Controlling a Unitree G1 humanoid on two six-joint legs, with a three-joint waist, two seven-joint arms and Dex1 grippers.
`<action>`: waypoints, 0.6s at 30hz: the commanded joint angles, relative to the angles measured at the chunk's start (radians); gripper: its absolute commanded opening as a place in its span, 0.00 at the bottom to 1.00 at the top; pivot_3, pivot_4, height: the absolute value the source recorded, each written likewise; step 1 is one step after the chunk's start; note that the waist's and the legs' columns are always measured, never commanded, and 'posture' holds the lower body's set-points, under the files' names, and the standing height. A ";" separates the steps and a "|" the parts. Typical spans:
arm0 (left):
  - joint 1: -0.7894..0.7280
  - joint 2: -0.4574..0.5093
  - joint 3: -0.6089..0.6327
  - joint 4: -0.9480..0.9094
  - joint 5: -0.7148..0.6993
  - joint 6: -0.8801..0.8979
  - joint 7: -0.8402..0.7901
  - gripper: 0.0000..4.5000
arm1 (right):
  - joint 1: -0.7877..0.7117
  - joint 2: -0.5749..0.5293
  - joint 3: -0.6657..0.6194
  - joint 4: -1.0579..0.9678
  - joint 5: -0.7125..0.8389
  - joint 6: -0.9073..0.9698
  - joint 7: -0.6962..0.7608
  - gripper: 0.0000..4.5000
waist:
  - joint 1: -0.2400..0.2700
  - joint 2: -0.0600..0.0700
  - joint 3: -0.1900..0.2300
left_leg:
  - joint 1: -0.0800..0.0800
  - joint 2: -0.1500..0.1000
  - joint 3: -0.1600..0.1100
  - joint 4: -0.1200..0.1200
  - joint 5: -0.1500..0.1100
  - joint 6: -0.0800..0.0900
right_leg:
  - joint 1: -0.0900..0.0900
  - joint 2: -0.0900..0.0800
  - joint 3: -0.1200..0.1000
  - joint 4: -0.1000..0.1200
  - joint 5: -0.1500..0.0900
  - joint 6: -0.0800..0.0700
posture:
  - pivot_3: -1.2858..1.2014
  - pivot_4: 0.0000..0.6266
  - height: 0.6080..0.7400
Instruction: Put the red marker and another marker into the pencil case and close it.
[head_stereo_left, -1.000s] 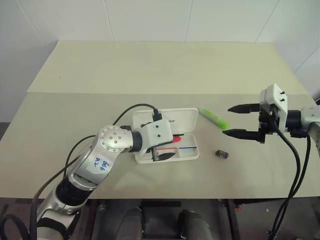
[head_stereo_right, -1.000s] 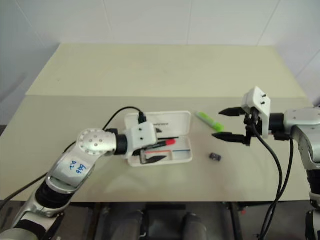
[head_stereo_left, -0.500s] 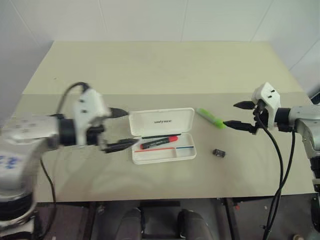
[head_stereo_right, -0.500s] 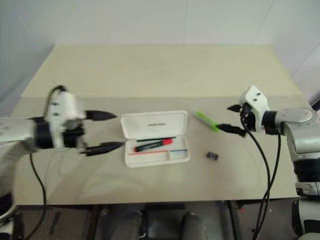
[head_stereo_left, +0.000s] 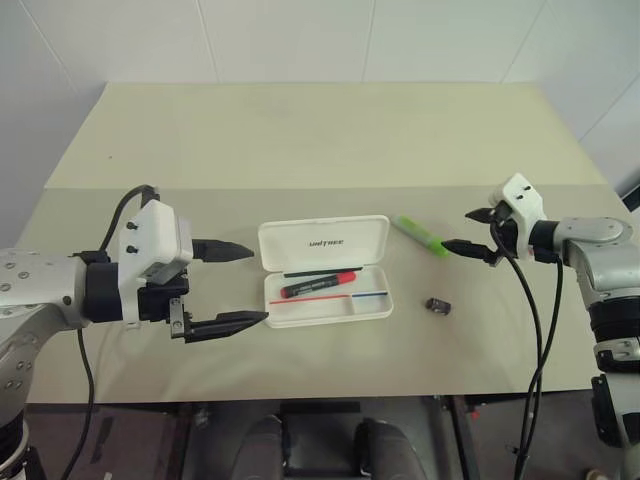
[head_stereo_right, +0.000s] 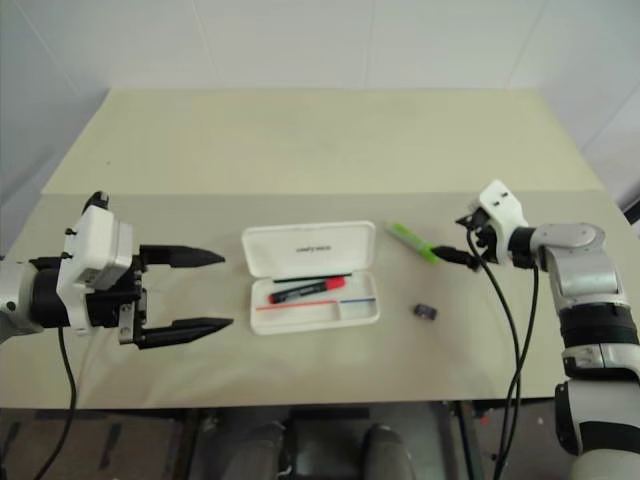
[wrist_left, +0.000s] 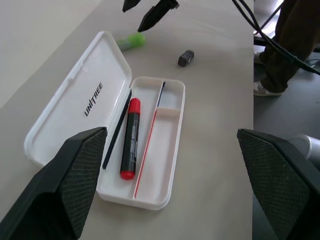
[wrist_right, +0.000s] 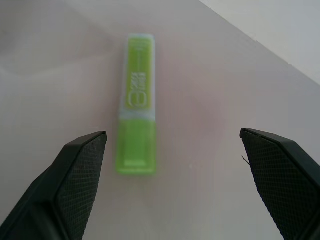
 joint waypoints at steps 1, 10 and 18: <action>-0.069 -0.004 -0.012 0.004 -0.033 0.009 0.104 0.99 | -0.023 0.019 -0.024 0.012 0.003 0.009 -0.020 1.00 | 0.000 0.000 0.000 | 0.000 0.000 0.000 0.000 0.000 0.000 | 0.000 0.000 0.000 0.000 0.000 0.000 | 0.52 0.24 1.00; -0.358 -0.044 -0.224 0.094 -0.045 0.054 0.275 0.99 | -0.012 0.060 -0.025 -0.003 0.017 0.038 -0.015 1.00 | 0.004 0.000 0.000 | -0.001 0.000 0.000 0.000 0.000 0.000 | 0.000 0.000 0.000 0.001 0.000 0.000 | 0.52 0.24 1.00; -0.414 -0.030 -0.280 0.142 -0.036 0.026 0.269 1.00 | 0.007 0.102 -0.016 -0.008 0.005 0.075 -0.056 0.86 | 0.000 0.000 0.000 | 0.000 0.000 0.001 -0.001 0.000 0.000 | -0.001 0.001 0.002 0.001 0.000 0.000 | 0.52 0.24 1.00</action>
